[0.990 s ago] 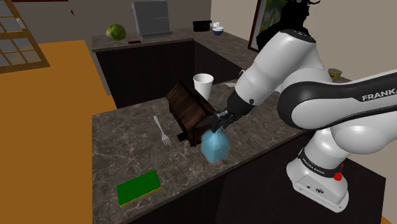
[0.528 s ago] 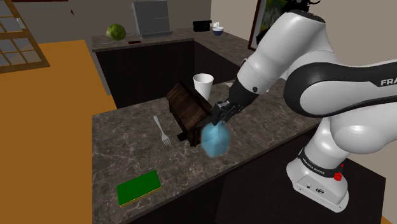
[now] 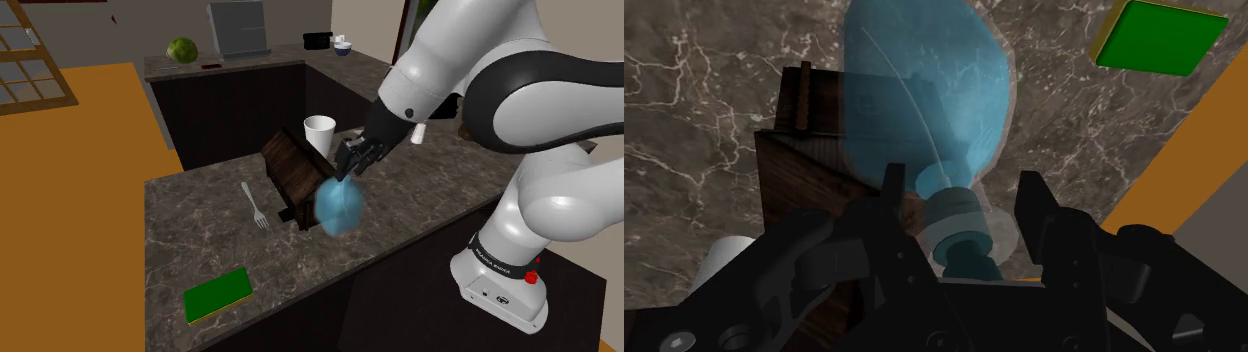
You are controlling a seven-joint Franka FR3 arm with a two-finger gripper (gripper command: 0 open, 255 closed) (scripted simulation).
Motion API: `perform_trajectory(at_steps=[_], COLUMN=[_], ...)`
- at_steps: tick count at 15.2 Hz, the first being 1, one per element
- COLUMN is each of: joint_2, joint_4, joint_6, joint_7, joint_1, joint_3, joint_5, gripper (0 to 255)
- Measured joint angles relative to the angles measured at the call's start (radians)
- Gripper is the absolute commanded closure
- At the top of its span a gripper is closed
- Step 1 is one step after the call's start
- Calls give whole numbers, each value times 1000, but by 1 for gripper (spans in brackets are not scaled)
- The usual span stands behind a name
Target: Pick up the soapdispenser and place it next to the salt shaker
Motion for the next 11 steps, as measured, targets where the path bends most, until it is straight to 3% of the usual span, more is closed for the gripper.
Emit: perform_trajectory(at_steps=[11], joint_2=[-19], joint_4=[129], joint_6=[-146], joint_7=[4], joint_1=[-31], joint_3=[-56], joint_5=[-56], gripper=[255])
